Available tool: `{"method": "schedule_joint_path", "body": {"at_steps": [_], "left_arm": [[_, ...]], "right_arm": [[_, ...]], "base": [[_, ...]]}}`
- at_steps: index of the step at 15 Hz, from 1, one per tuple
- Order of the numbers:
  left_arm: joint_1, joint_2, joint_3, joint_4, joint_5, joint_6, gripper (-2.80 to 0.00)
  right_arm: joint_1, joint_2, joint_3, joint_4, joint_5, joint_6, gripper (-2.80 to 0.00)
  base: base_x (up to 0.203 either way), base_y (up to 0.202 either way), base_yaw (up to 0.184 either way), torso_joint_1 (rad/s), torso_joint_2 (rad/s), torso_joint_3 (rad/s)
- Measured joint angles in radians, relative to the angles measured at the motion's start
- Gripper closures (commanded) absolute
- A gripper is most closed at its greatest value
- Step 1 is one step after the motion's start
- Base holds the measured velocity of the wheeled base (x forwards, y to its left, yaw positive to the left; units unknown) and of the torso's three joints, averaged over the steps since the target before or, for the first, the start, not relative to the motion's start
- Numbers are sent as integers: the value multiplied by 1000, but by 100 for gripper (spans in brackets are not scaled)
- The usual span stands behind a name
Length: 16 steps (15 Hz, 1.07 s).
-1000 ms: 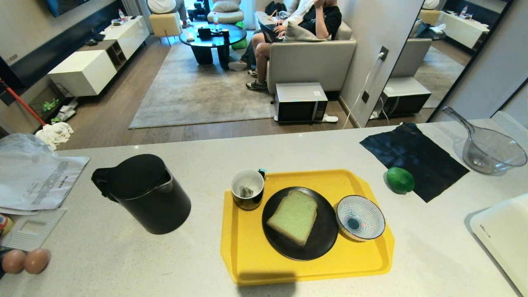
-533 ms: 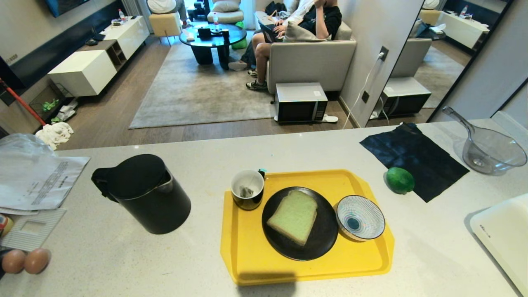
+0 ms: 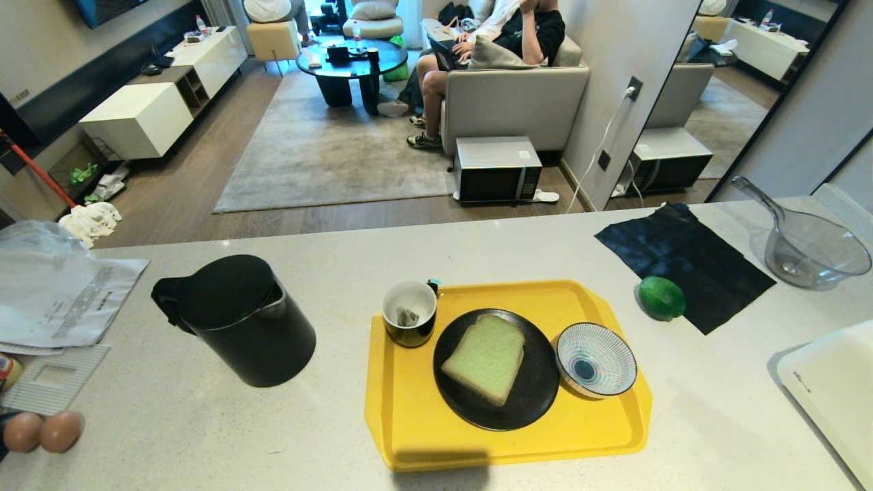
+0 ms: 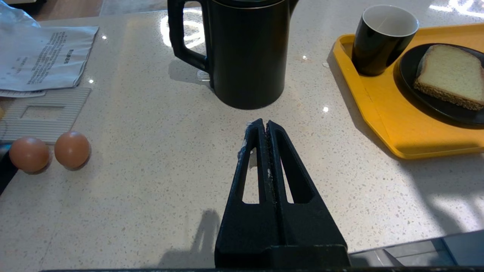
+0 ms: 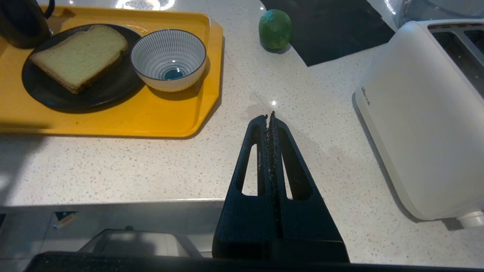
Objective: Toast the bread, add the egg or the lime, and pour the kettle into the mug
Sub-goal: Pick up the egg
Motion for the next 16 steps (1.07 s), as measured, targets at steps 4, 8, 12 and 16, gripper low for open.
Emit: {"method": "schedule_joint_path", "body": {"at_steps": [4, 8, 12, 16], "left_arm": [[-1, 0, 0, 0, 0, 0, 0], [0, 0, 0, 0, 0, 0, 0], [0, 0, 0, 0, 0, 0, 0], [0, 0, 0, 0, 0, 0, 0]], "right_arm": [[0, 0, 0, -1, -1, 9, 0], [0, 0, 0, 0, -2, 11, 0], [0, 0, 0, 0, -1, 11, 0], [0, 0, 0, 0, -2, 11, 0]], "base": [[0, 0, 0, 0, 0, 0], [0, 0, 0, 0, 0, 0], [0, 0, 0, 0, 0, 0], [0, 0, 0, 0, 0, 0]]}}
